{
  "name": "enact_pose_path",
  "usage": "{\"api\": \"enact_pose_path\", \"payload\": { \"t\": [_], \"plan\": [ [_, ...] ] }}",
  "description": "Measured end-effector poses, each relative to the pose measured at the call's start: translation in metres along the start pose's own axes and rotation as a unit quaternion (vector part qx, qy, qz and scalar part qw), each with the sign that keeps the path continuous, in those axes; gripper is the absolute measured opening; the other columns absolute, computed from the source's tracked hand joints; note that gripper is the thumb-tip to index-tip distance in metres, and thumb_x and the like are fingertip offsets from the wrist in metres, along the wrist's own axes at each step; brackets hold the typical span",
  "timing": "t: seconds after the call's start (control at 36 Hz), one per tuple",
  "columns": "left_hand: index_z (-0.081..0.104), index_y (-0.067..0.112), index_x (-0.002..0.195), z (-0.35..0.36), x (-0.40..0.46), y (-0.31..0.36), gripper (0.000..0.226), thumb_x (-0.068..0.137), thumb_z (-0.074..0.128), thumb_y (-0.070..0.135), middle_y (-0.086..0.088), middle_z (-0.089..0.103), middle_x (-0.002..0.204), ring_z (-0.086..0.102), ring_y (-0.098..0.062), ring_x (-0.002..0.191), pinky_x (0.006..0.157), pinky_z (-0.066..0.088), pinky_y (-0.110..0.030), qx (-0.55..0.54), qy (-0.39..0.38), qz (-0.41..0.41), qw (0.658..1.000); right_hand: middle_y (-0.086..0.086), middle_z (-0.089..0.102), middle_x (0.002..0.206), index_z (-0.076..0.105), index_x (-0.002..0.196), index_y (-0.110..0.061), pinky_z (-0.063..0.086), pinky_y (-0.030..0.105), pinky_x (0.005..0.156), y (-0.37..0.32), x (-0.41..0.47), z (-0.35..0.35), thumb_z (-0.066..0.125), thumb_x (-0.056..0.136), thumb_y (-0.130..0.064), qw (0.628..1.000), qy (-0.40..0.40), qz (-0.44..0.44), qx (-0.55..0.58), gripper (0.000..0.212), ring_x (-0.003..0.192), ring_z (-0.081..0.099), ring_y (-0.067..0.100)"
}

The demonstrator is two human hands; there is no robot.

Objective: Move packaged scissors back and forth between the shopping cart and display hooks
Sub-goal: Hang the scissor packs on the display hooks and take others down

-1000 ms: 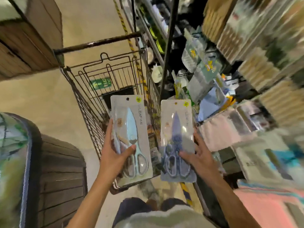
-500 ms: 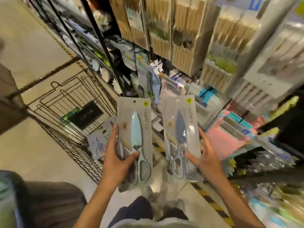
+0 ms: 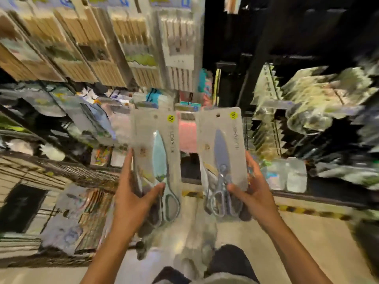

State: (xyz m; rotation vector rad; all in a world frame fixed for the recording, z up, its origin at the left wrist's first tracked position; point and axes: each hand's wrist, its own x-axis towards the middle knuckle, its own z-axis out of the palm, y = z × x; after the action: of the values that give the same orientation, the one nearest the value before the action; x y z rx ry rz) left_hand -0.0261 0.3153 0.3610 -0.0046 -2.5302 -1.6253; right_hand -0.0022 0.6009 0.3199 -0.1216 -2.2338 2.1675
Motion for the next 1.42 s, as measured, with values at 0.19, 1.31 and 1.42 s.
{"api": "enact_pose_path", "payload": {
  "t": [0.19,1.31,1.42],
  "plan": [
    [0.021,0.033,0.159,0.040,-0.029,0.027,0.106,0.079,0.083,0.003,0.022,0.030,0.161,0.031,0.011,0.144,0.107,0.031,-0.001,-0.045,-0.082,0.041,0.995,-0.013,0.065,0.136,0.026,0.157,-0.034,0.057,0.039,0.097,-0.014,-0.078,-0.051,0.070,0.087,0.004,0.995,0.103,0.012,0.001,0.091,0.125,0.063,0.015],
    [0.020,0.057,0.153,0.336,-0.063,0.355,0.108,0.078,0.084,0.012,0.033,0.031,0.156,0.038,0.001,0.144,0.116,0.041,-0.041,-0.111,-0.090,0.259,0.955,-0.021,0.049,0.149,0.032,0.147,-0.057,0.056,0.047,0.100,-0.143,-0.105,-0.437,0.077,0.084,-0.012,0.947,0.227,-0.225,0.009,0.089,0.131,0.056,0.010],
    [0.019,0.056,0.154,0.347,-0.042,0.363,0.109,0.078,0.083,0.011,0.033,0.031,0.157,0.038,-0.001,0.144,0.116,0.041,-0.044,-0.116,-0.088,0.266,0.953,-0.018,0.047,0.151,0.032,0.150,-0.052,0.054,0.041,0.103,-0.149,-0.082,-0.444,0.077,0.085,-0.011,0.947,0.225,-0.230,0.004,0.089,0.134,0.054,0.010]
  ]
}}
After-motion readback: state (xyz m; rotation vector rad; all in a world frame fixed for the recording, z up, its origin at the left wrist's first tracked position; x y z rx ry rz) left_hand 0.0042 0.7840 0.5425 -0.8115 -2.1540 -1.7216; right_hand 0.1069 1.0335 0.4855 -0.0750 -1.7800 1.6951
